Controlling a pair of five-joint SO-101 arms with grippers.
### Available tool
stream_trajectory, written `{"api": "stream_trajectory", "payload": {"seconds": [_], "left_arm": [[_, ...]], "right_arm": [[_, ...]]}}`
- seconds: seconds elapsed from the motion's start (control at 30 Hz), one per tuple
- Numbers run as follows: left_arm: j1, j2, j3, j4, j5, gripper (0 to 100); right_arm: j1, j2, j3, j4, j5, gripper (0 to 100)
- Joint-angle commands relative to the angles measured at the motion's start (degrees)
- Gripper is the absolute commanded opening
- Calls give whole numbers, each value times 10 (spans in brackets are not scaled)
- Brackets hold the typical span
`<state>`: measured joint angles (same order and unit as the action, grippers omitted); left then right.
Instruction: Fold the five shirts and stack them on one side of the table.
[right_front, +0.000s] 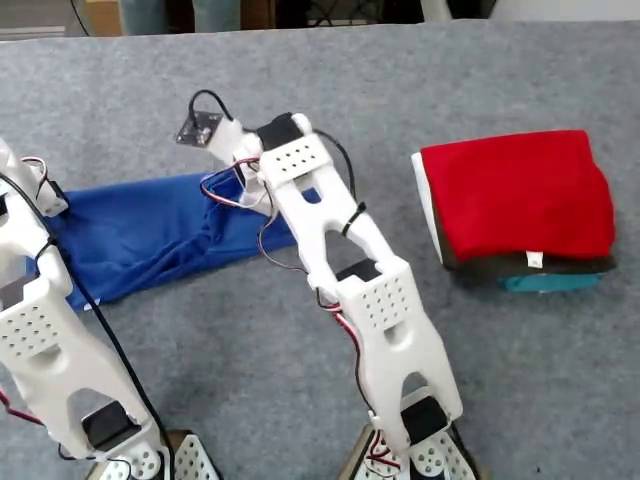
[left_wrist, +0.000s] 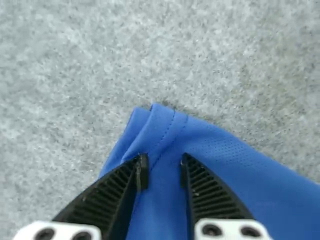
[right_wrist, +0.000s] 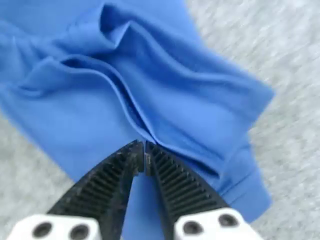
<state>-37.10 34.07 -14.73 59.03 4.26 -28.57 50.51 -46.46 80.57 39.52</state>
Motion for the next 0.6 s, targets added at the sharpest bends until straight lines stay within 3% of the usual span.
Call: {"api": "stream_trajectory", "payload": {"seconds": [0.0, 0.2, 0.3, 0.43, 0.57], "left_arm": [[6, -4, -3, -11, -4, 137], [5, -4, -3, -11, -4, 137], [5, -4, -3, -11, -4, 137], [5, -4, -3, -11, -4, 137], [5, -4, -3, -9, -4, 137]], "right_arm": [[12, 10, -34, -61, -6, 15], [19, 81, -37, -256, -6, 15], [23, 88, -69, -278, -13, 15], [32, 73, -140, -191, -98, 15], [34, 65, -231, -33, -118, 15]]}}
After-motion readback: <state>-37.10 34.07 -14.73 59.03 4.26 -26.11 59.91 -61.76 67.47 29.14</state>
